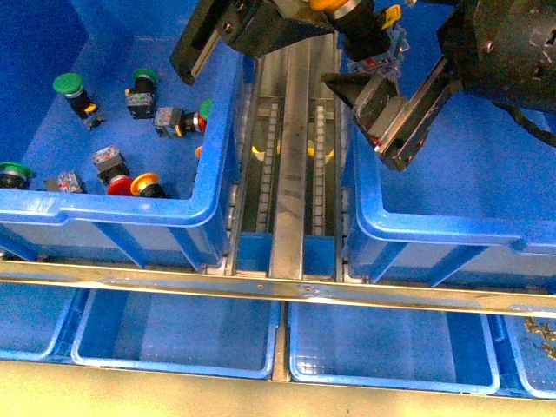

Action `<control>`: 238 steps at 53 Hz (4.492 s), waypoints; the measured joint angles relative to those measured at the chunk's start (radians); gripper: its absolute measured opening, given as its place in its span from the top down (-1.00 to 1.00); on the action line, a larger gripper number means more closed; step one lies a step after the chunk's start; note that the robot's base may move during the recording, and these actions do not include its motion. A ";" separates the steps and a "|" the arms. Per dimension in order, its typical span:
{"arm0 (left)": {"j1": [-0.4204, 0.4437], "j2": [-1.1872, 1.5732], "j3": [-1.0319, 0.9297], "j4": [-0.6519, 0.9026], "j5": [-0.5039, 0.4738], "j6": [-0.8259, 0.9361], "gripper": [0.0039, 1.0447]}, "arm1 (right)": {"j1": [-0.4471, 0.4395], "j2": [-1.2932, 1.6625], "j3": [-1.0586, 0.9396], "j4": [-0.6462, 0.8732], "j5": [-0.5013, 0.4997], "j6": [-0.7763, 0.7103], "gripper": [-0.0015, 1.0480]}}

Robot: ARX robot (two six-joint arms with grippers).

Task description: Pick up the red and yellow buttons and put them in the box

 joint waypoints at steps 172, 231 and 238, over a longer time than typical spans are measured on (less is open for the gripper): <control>0.780 -1.535 -1.131 0.083 -0.052 1.052 0.65 | -0.113 -0.449 -0.328 -0.187 0.491 0.504 0.41; 0.525 -1.754 -1.131 -0.144 -0.298 1.057 0.96 | -0.048 -0.432 -0.336 -0.169 0.526 0.547 0.44; 0.525 -1.754 -1.131 -0.144 -0.298 1.057 0.68 | -0.052 -0.423 -0.331 -0.169 0.526 0.547 0.45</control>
